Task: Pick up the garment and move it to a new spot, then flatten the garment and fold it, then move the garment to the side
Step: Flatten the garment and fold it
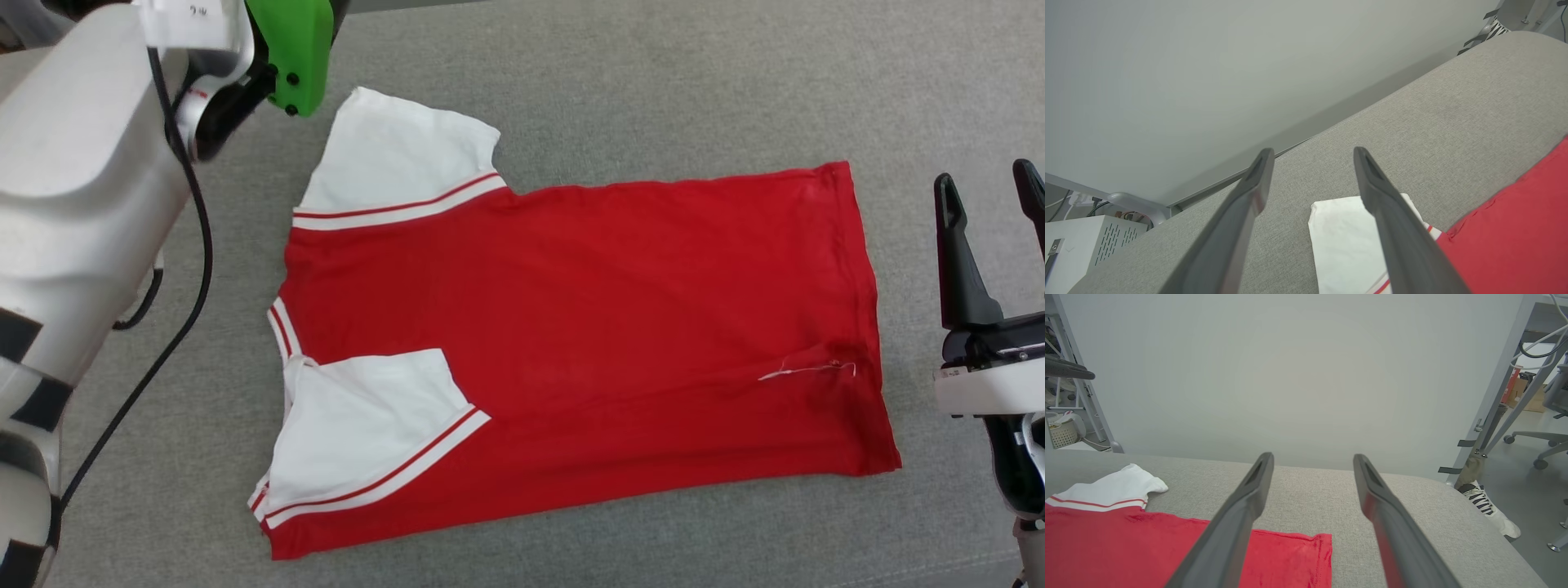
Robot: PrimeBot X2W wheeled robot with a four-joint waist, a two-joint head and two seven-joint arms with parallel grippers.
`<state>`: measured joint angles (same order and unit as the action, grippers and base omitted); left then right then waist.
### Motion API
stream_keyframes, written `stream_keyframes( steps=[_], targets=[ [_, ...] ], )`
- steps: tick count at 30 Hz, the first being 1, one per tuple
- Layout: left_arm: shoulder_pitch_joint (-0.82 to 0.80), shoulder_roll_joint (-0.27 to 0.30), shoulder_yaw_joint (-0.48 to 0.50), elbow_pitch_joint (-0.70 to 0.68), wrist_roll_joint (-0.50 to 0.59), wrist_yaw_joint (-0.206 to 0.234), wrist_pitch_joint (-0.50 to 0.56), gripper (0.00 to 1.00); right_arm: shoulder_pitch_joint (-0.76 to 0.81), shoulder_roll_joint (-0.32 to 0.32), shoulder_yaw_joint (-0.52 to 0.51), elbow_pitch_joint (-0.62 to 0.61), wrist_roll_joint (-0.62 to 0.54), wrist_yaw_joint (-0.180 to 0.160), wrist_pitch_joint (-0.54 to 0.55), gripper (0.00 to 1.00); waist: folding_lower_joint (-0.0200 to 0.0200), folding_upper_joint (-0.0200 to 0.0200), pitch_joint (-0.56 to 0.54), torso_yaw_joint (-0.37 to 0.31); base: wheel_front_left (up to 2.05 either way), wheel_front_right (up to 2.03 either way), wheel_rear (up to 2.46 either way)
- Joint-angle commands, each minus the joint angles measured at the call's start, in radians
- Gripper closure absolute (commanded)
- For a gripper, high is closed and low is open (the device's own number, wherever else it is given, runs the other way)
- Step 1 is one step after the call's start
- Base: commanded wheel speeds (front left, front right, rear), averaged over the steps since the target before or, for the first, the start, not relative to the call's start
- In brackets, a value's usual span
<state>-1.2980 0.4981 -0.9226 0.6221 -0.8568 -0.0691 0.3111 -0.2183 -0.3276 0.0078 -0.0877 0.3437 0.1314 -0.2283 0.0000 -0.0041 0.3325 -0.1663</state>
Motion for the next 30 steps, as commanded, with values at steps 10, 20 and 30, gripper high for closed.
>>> stream_keyframes(
  steps=[10, 20, 30],
  targets=[
    [-0.178, -0.026, -0.069, 0.194, -0.088, -0.049, 0.438, 0.0, -0.042, -0.013, 0.034, 0.003, 0.009, -0.001, -0.021, 0.0, 0.0, 0.0041, 0.199, -0.118, 0.0, 0.0, 0.0],
    [-0.154, 0.005, -0.116, 0.26, -0.091, -0.053, 0.554, 0.0, -0.085, -0.014, 0.058, 0.043, 0.033, -0.001, -0.031, 0.0, 0.0, 0.0041, 0.253, -0.141, 0.0, 0.0, 0.0],
    [-0.087, 0.016, -0.146, 0.253, -0.116, -0.059, 0.569, 1.0, -0.108, -0.027, 0.065, 0.061, 0.046, -0.001, -0.033, 0.0, 0.0, 0.0041, 0.251, -0.136, 0.0, 0.0, 0.0]
  ],
)
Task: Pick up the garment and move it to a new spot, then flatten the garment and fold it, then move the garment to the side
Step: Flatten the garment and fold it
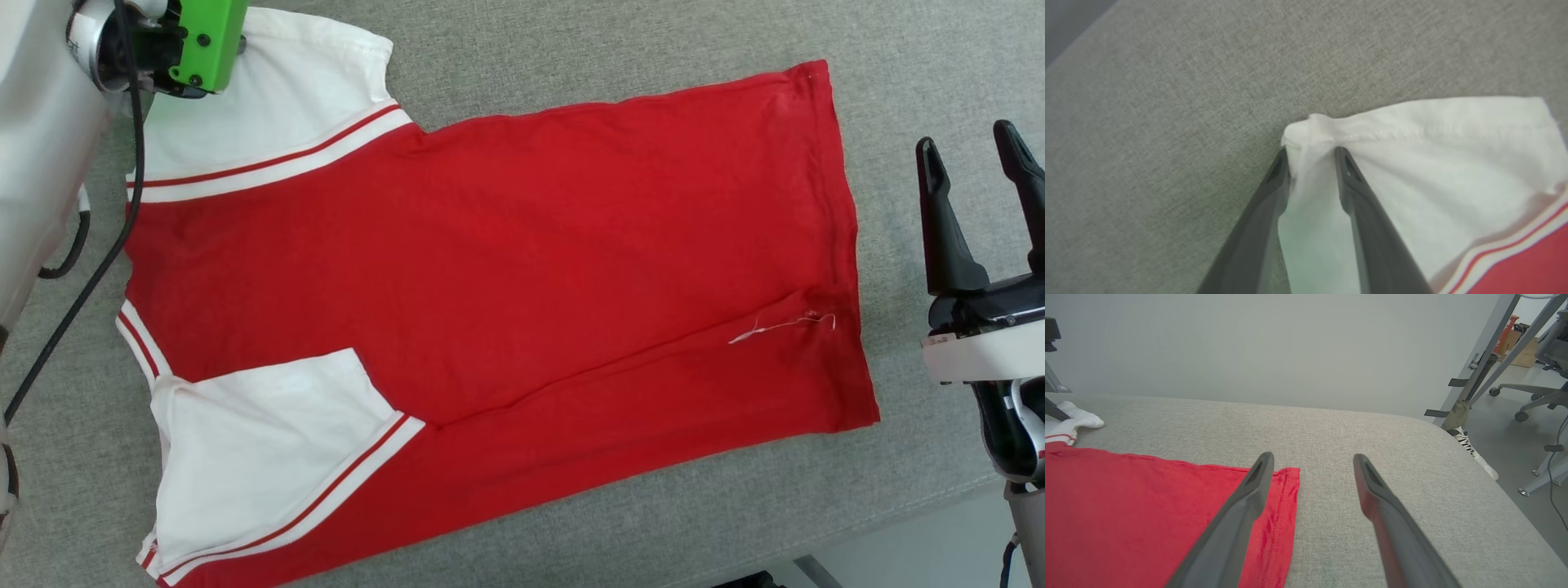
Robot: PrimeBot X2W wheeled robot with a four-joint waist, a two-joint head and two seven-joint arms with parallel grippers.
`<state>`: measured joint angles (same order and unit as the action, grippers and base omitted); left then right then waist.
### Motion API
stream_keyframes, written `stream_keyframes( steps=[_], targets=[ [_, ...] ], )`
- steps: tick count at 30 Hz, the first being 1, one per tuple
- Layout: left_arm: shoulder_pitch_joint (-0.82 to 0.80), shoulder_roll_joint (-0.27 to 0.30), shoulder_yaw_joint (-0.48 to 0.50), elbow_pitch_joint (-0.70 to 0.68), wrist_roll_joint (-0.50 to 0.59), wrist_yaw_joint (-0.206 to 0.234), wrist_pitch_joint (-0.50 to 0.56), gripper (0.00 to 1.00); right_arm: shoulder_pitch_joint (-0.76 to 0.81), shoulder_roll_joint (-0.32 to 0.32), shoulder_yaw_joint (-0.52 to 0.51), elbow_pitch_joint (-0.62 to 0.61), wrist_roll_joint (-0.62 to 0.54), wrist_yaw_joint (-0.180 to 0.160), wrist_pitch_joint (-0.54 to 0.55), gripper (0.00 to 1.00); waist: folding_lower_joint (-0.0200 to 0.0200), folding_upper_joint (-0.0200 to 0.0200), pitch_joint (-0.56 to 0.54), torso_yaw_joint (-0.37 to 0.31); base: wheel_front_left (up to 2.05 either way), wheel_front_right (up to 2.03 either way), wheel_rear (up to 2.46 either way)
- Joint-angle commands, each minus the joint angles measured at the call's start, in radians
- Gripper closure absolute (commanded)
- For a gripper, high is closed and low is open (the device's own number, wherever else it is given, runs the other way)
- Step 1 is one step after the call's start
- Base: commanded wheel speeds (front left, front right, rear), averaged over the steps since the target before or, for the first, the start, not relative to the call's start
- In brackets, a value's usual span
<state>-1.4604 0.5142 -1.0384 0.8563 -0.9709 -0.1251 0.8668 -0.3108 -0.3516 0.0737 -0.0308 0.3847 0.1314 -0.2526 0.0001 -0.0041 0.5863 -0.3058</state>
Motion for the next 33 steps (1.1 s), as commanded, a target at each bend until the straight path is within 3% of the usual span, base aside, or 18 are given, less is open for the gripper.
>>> stream_keyframes(
  steps=[1, 8, 14, 20, 26, 33],
  targets=[
    [0.078, 0.0, -0.031, 0.012, -0.003, -0.003, 0.004, 1.0, -0.018, -0.006, -0.005, 0.003, 0.005, -0.001, -0.009, 0.0, -0.0001, 0.0041, -0.008, 0.007, 0.0, 0.0, 0.0],
    [0.081, -0.007, -0.029, -0.019, -0.002, -0.005, -0.095, 1.0, -0.056, -0.065, -0.023, -0.003, -0.012, -0.001, -0.005, 0.0, -0.0001, 0.0041, -0.072, 0.051, 0.0, 0.0, 0.0],
    [0.116, -0.01, -0.067, -0.099, 0.0, -0.005, -0.181, 1.0, -0.135, -0.173, 0.024, 0.002, 0.035, -0.001, 0.125, 0.0, -0.0001, 0.0041, -0.146, 0.103, 0.0, 0.0, 0.0],
    [0.15, -0.002, -0.099, -0.181, -0.011, -0.005, -0.269, 1.0, -0.262, -0.328, 0.179, 0.045, 0.146, -0.001, 0.383, 0.0, -0.0001, 0.0041, -0.197, 0.145, 0.0, 0.0, 0.0],
    [0.155, -0.006, -0.122, -0.249, -0.013, -0.005, -0.329, 1.0, -0.388, -0.431, 0.339, 0.133, 0.325, -0.001, 0.713, 0.0, -0.0001, 0.0041, -0.202, 0.186, 0.0, 0.0, 0.0],
    [0.133, -0.016, -0.144, -0.305, 0.005, -0.005, -0.368, 1.0, -0.507, -0.484, 0.454, 0.234, 0.489, -0.001, 1.004, 0.0, -0.0001, 0.0041, -0.166, 0.232, 0.0, 0.0, 0.0]
  ],
)
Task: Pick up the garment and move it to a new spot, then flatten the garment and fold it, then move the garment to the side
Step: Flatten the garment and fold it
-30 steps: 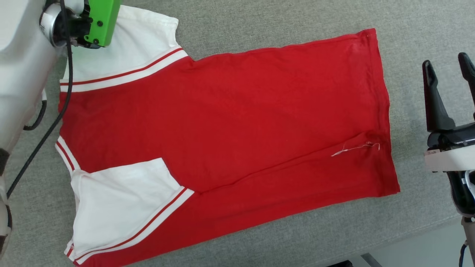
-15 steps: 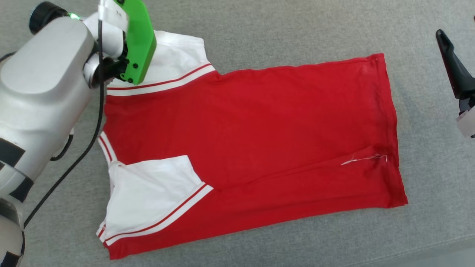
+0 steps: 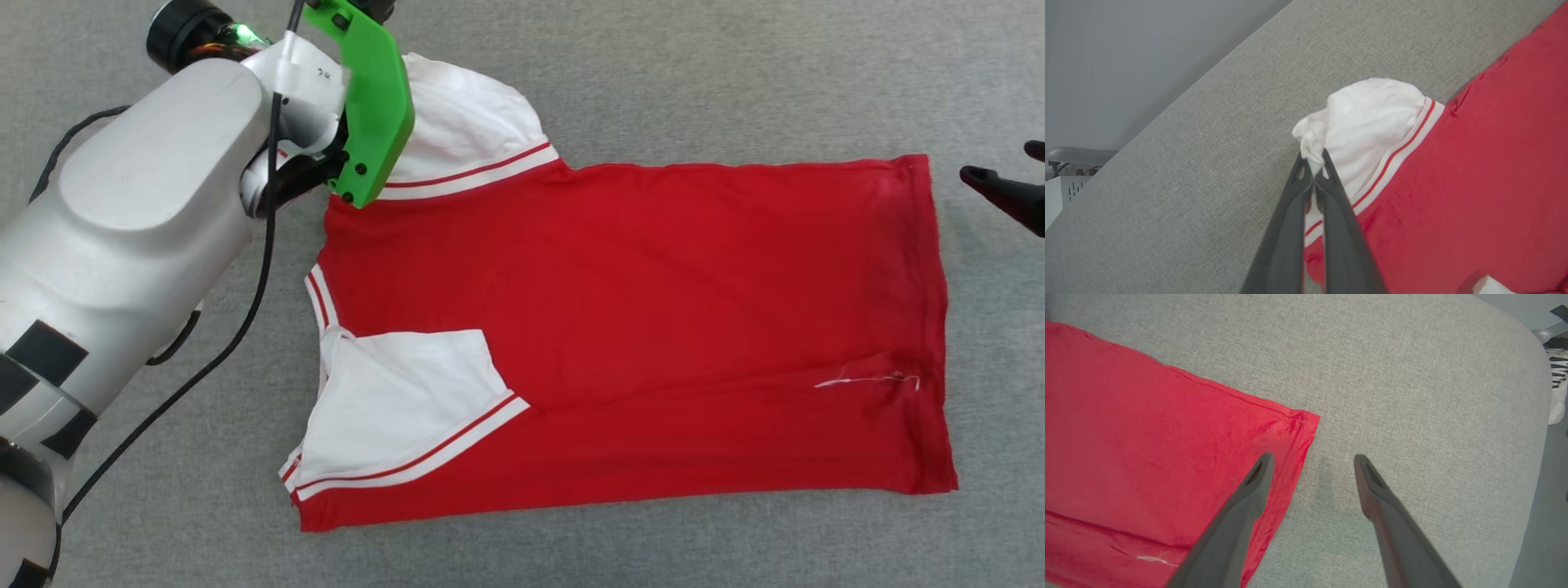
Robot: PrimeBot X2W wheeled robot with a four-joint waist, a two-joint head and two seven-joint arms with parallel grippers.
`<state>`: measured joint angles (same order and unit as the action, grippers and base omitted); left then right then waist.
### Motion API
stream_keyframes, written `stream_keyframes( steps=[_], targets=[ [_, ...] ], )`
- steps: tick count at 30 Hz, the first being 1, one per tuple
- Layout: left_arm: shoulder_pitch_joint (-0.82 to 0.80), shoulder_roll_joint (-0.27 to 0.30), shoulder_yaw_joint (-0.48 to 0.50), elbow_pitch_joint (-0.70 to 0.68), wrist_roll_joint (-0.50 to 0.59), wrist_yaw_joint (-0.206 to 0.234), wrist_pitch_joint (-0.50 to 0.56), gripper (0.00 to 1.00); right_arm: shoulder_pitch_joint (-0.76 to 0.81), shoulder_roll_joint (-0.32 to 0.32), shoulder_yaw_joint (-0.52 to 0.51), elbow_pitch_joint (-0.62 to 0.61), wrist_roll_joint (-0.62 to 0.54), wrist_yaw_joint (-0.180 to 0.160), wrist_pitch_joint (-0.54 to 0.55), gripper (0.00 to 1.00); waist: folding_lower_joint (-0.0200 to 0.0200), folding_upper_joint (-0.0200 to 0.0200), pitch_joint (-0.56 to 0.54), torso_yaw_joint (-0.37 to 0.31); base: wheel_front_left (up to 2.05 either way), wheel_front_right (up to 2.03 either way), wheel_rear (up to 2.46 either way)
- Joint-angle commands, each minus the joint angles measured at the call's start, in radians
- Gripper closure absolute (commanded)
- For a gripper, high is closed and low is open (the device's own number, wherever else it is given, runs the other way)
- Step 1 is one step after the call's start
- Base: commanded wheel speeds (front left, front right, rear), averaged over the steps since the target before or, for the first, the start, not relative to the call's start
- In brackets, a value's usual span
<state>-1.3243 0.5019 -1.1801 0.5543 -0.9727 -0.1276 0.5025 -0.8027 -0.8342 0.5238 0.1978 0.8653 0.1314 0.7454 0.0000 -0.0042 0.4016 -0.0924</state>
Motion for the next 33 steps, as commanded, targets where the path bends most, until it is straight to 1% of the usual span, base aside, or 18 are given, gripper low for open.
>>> stream_keyframes(
  steps=[1, 4, 7, 12, 15, 19, 21, 22, 23, 26, 31, 32, 33],
  targets=[
    [-0.009, -0.006, -0.005, -0.012, 0.011, -0.003, -0.007, 1.0, -0.031, 0.002, 0.01, 0.025, 0.027, -0.001, 0.034, 0.0, 0.0, 0.0042, 0.028, 0.026, 0.0, 0.0, 0.0],
    [-0.025, -0.01, -0.012, -0.03, 0.019, -0.003, -0.012, 1.0, -0.07, 0.012, 0.031, 0.072, 0.04, -0.001, 0.08, 0.0, 0.0, 0.0042, 0.049, 0.04, 0.0, 0.0, 0.0],
    [-0.042, -0.015, -0.014, -0.044, 0.025, -0.003, -0.017, 1.0, -0.1, 0.039, 0.041, 0.134, 0.045, -0.001, 0.09, 0.0, 0.0, 0.0042, 0.07, 0.052, 0.0, 0.0, 0.0],
    [-0.06, -0.019, -0.016, -0.06, 0.034, -0.003, -0.023, 1.0, -0.113, 0.09, 0.067, 0.218, 0.046, -0.001, 0.061, 0.0, 0.0, 0.0042, 0.1, 0.063, 0.0, 0.0, 0.0],
    [-0.065, -0.016, -0.019, -0.064, 0.036, -0.003, -0.024, 1.0, -0.1, 0.111, 0.104, 0.265, 0.045, -0.001, 0.043, 0.0, 0.0, 0.0042, 0.112, 0.066, 0.0, 0.0, 0.0],
    [-0.064, -0.011, -0.02, -0.062, 0.033, -0.003, -0.024, 1.0, -0.071, 0.129, 0.166, 0.301, 0.062, -0.001, 0.035, 0.0, 0.0, 0.0042, 0.121, 0.065, 0.0, 0.0, 0.0],
    [-0.064, -0.008, -0.019, -0.059, 0.03, -0.003, -0.024, 1.0, -0.067, 0.128, 0.192, 0.305, 0.067, -0.001, 0.021, 0.0, 0.0, 0.0042, 0.123, 0.062, 0.0, 0.0, 0.0],
    [-0.064, -0.007, -0.019, -0.057, 0.029, -0.003, -0.024, 1.0, -0.07, 0.128, 0.198, 0.306, 0.071, -0.001, 0.006, 0.93, 0.0, 0.0042, 0.122, 0.06, 0.0, 0.0, 0.0],
    [-0.063, -0.005, -0.019, -0.053, 0.028, -0.003, -0.026, 1.0, -0.075, 0.128, 0.2, 0.31, 0.08, -0.001, -0.015, 1.0, 0.0, 0.0042, 0.12, 0.058, 0.0, 0.0, 0.0],
    [-0.052, -0.003, -0.011, -0.04, 0.013, -0.003, -0.037, 1.0, -0.096, 0.122, 0.209, 0.32, 0.086, -0.001, -0.069, 1.0, 0.0, 0.0042, 0.105, 0.051, 0.0, 0.0, 0.0],
    [-0.024, 0.003, -0.015, -0.017, 0.005, -0.003, -0.06, 1.0, -0.113, 0.11, 0.225, 0.315, 0.096, -0.001, -0.195, 1.0, 0.0, 0.0042, 0.05, 0.042, 0.0, 0.0, 0.0],
    [0.005, 0.011, -0.013, -0.016, -0.007, -0.003, -0.086, 1.0, -0.099, 0.09, 0.255, 0.295, 0.097, -0.001, -0.264, 1.0, 0.0, 0.0042, 0.01, 0.039, 0.0, 0.0, 0.0],
    [0.014, 0.017, -0.014, -0.019, -0.007, -0.003, -0.095, 1.0, -0.095, 0.085, 0.259, 0.291, 0.097, -0.001, -0.292, 1.0, 0.0, 0.0042, -0.001, 0.038, 0.0, 0.0, 0.0]
  ],
)
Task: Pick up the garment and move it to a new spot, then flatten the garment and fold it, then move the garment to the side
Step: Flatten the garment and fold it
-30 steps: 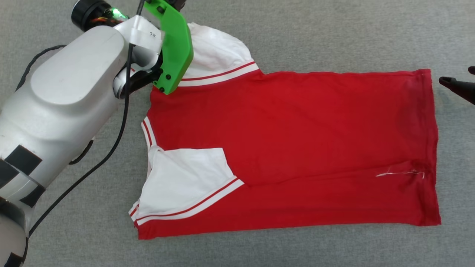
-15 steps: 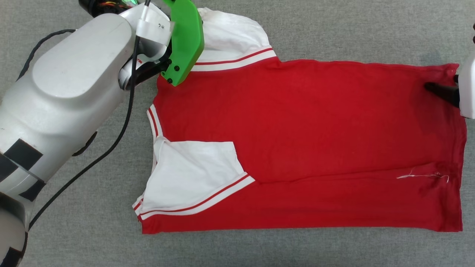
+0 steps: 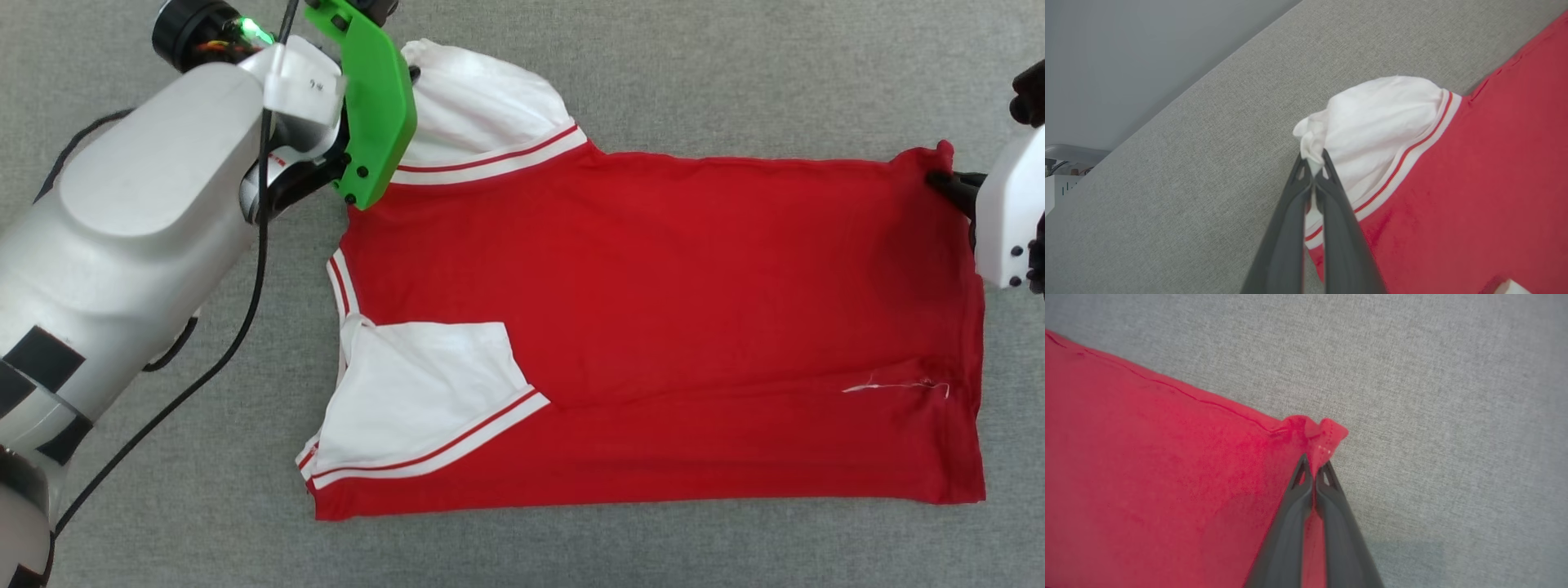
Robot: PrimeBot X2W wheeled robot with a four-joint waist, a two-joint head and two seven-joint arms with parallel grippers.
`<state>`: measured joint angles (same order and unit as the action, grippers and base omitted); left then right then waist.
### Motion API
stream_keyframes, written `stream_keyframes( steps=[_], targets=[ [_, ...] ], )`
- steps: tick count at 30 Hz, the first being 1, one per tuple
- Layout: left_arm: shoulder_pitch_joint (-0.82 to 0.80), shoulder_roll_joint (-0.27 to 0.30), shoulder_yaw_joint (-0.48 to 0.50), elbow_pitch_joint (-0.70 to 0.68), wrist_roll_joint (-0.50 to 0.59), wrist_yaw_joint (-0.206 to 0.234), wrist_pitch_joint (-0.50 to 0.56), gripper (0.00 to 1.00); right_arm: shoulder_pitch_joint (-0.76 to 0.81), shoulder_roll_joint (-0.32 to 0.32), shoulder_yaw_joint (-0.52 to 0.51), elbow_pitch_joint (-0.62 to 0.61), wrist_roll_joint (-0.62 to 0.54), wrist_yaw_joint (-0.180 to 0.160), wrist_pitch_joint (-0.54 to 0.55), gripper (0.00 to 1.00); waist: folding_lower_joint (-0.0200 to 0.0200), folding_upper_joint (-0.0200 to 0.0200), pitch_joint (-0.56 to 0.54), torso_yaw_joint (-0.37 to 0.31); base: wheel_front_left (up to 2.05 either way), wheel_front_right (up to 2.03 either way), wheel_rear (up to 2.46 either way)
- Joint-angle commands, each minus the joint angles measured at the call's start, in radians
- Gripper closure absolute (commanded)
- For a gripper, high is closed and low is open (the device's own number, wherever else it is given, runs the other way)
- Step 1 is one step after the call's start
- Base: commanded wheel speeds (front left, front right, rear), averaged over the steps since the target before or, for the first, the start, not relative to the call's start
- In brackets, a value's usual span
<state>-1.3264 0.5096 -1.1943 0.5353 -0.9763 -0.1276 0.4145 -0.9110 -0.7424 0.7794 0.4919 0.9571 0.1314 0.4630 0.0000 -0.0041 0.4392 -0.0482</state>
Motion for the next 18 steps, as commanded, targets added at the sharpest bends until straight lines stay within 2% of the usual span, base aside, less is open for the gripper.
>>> stream_keyframes(
  steps=[1, 9, 18],
  targets=[
    [0.03, 0.016, -0.001, -0.004, -0.004, -0.003, -0.017, 1.0, 0.022, -0.012, 0.012, -0.009, 0.007, -0.001, -0.037, 1.0, 0.0, 0.0041, -0.053, -0.007, 0.0, 0.0, 0.0],
    [0.161, 0.065, -0.018, -0.075, -0.021, 0.014, -0.065, 1.0, 0.108, -0.045, 0.059, -0.054, 0.025, -0.001, -0.205, 1.0, 0.0, 0.0041, -0.168, 0.002, 0.0, 0.0, 0.0],
    [0.333, 0.139, -0.036, -0.202, -0.053, 0.071, -0.093, 1.0, 0.246, -0.08, 0.087, -0.095, 0.035, -0.001, -0.294, 1.0, 0.0, 0.0041, -0.272, 0.008, 0.0, 0.0, 0.0]
  ],
)
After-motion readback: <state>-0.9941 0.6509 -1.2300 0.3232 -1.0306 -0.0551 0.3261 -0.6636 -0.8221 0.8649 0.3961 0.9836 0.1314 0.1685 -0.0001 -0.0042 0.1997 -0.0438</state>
